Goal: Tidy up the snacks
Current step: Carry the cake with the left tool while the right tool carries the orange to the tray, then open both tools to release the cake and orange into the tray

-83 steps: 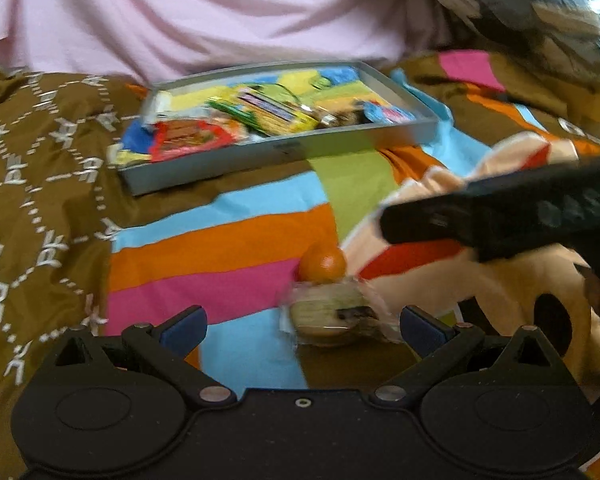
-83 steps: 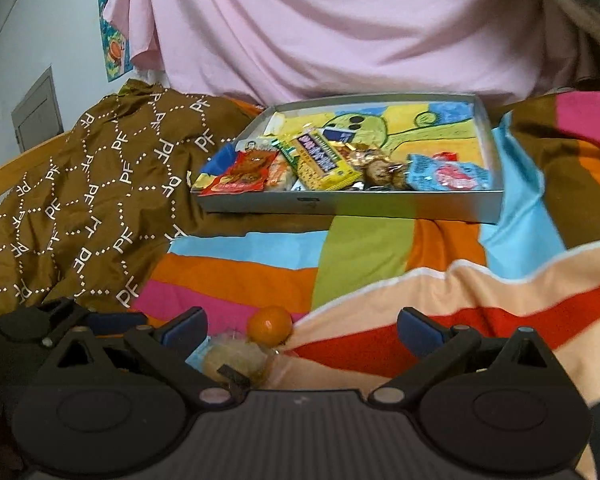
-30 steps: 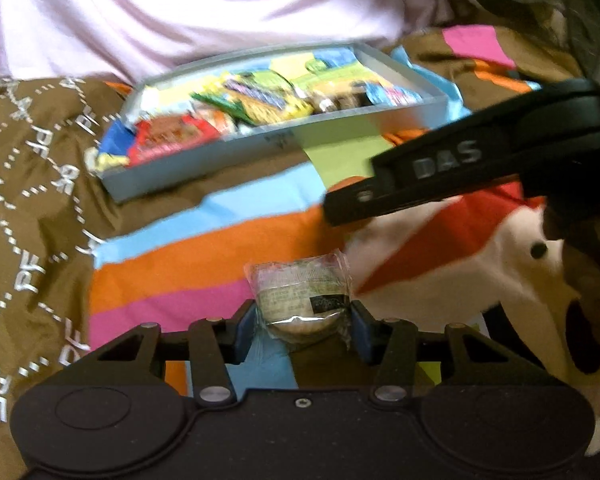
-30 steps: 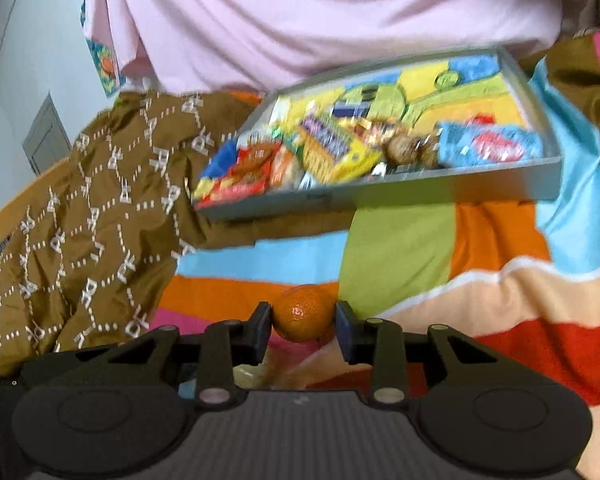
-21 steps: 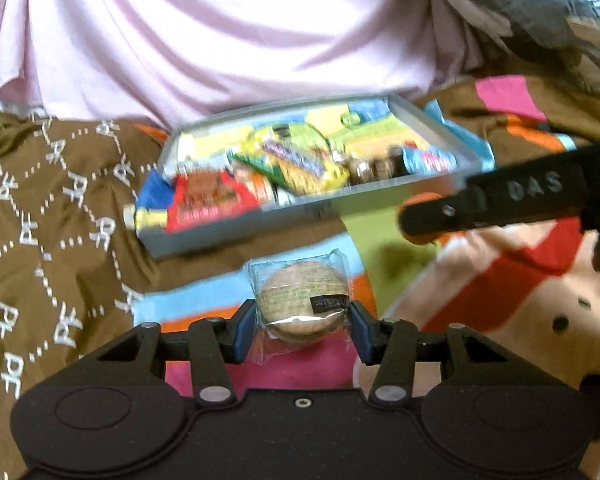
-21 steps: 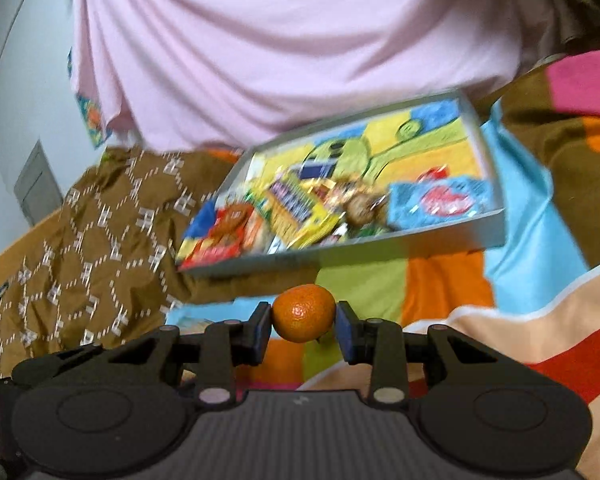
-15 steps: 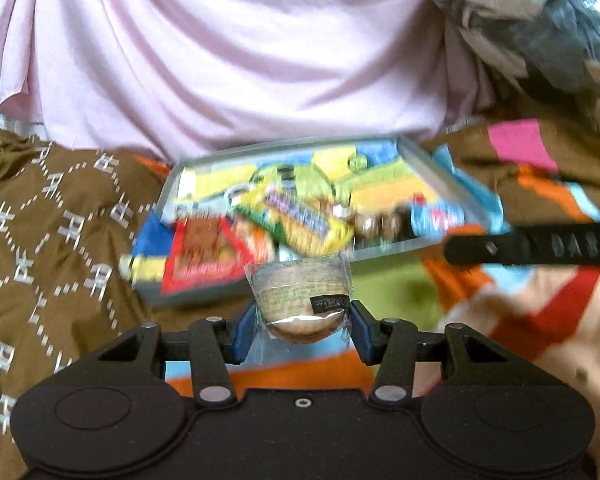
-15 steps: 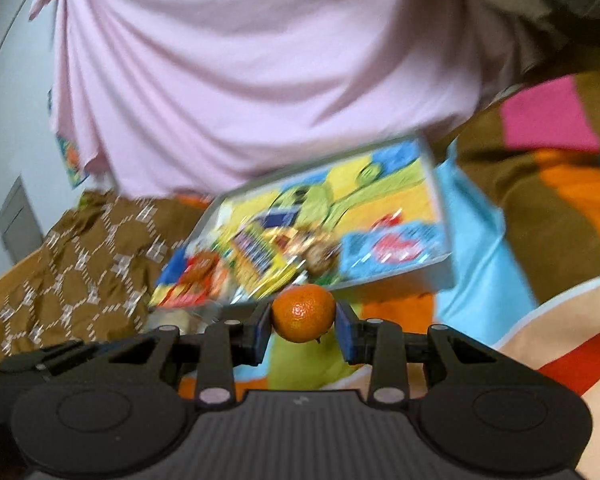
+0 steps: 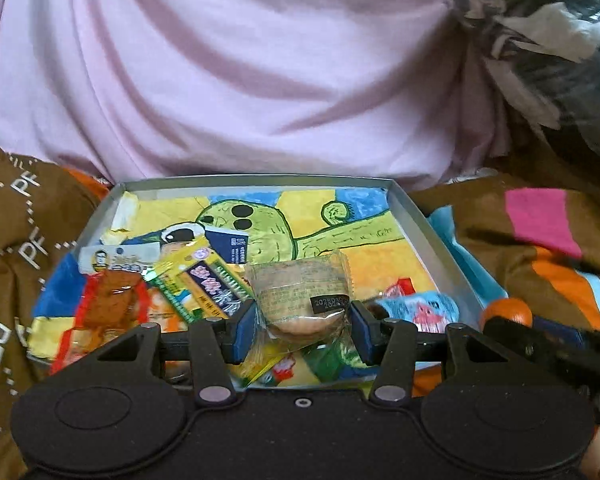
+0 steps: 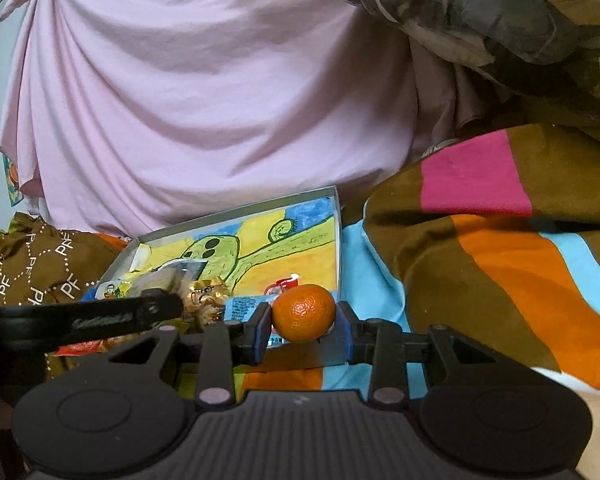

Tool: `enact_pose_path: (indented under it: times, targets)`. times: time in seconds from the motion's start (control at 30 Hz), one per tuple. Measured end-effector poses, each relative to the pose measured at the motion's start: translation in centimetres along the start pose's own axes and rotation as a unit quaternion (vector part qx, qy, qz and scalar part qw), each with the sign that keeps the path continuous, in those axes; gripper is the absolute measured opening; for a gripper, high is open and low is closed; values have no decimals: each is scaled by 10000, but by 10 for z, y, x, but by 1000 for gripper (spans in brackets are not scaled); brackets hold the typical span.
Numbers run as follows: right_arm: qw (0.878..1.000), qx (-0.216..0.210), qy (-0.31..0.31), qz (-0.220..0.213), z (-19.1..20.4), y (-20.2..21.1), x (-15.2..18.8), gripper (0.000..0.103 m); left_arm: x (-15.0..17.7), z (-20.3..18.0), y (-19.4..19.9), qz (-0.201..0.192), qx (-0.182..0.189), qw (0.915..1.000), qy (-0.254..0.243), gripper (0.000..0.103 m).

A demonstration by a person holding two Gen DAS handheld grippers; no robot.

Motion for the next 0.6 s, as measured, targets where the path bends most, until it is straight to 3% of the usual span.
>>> enact_pose_path:
  times: [0.17,0.43,0.53,0.6]
  targets:
    - [9997,-17,246,-91,7,-7,1,38,1,-7,-10,5,33,9999,-147,51]
    - [9985,132,513,114,15,-22,9,39,9,-5,-20,191,195,9996,2,54]
    - [9981,165,585,104,16,-21,11,41,8,-3,-20,207,240,9994,98,62]
    - [9980,169,601,95,16,-20,11,41,7,0,-19,218,222,9992,257,76]
Point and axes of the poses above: each gripper's, at about its wrist camera, not at the fingertips, and y roughly against the way its jaws point, z to its left, x to its underside, the point moved 5 cm from there along -y, roughly the way its jaws point, and after that the axes turned 14 degrees about -y, right-handed, at the moved point
